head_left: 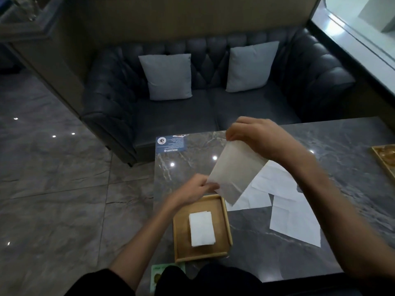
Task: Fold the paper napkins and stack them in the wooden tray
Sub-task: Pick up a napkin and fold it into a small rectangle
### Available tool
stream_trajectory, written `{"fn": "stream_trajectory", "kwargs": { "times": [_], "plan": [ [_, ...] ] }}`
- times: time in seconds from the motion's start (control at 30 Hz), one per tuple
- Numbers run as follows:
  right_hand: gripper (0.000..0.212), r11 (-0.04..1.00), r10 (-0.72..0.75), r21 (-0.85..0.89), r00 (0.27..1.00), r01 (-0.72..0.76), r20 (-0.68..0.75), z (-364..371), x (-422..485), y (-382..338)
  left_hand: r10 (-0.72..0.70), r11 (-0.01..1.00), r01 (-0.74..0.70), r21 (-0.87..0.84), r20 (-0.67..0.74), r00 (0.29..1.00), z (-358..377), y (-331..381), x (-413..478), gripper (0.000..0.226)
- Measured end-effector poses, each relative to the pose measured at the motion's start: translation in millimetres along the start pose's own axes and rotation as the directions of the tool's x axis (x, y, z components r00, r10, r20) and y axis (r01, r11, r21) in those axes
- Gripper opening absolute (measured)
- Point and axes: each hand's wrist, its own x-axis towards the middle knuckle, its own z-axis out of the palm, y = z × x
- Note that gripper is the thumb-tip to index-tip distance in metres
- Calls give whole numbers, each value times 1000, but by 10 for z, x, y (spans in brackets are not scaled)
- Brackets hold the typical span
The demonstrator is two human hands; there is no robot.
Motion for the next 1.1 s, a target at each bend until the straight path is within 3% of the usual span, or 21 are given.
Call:
{"fn": "stream_trajectory", "kwargs": {
  "times": [0.07, 0.13, 0.2, 0.23, 0.3, 0.37, 0.4, 0.5, 0.57, 0.63, 0.7, 0.8, 0.9, 1.1],
  "plan": [
    [18, 999, 14, 39, 1000, -14, 8, -18, -24, 7, -58, 981, 31, 191, 137, 989, -65, -21, -49, 27],
    [17, 997, 18, 77, 1000, -20, 22, -13, -21, 9, -69, 962, 20, 273, 170, 983, -155, 48, -77, 53],
    [17, 997, 0, 83, 999, -4, 47, 5, 10, -13, 36, 995, -50, 90, 153, 988, -245, 225, -116, 76],
    [17, 996, -18, 84, 998, 13, 61, 17, 32, -34, 101, 994, -92, -61, 163, 981, -277, 326, -115, 76],
    [15, 993, -63, 101, 994, 54, 87, 50, 82, -88, 183, 952, -140, -271, 139, 973, -286, 487, -109, 54],
    [15, 986, -107, 135, 990, 93, 96, 80, 119, -121, 205, 936, -207, -283, -37, 978, -245, 587, -86, 23],
    [16, 985, -100, 148, 991, 86, 88, 94, 118, -112, 204, 931, -237, -278, -143, 968, -225, 581, -78, 18],
    [51, 968, 91, 237, 995, -79, -40, 173, 11, 29, 166, 896, -267, -354, -292, 942, -215, 461, -100, 17],
    [71, 835, 345, 482, 935, -267, -80, 301, -137, 88, 115, 881, -257, -397, -347, 931, -241, 352, -136, 16],
    [73, 585, 490, 698, 866, -413, 102, 523, -264, 55, 58, 868, -252, -427, -416, 907, -262, 270, -169, 16],
    [52, 357, 450, 808, 844, -469, 291, 823, -356, -37, 12, 861, -238, -449, -451, 893, -271, 228, -190, 17],
    [17, 107, 508, 908, 807, -406, 301, 1143, -400, -159, -17, 875, -206, -438, -452, 892, -318, 229, -223, 20],
    [16, 53, 606, 931, 753, -360, 257, 1197, -382, -151, -9, 885, -186, -427, -416, 909, -380, 261, -255, 24],
    [18, 48, 536, 947, 809, -316, 243, 1066, -360, -102, 32, 874, -218, -434, -396, 918, -453, 352, -277, 24]
  ]
}}
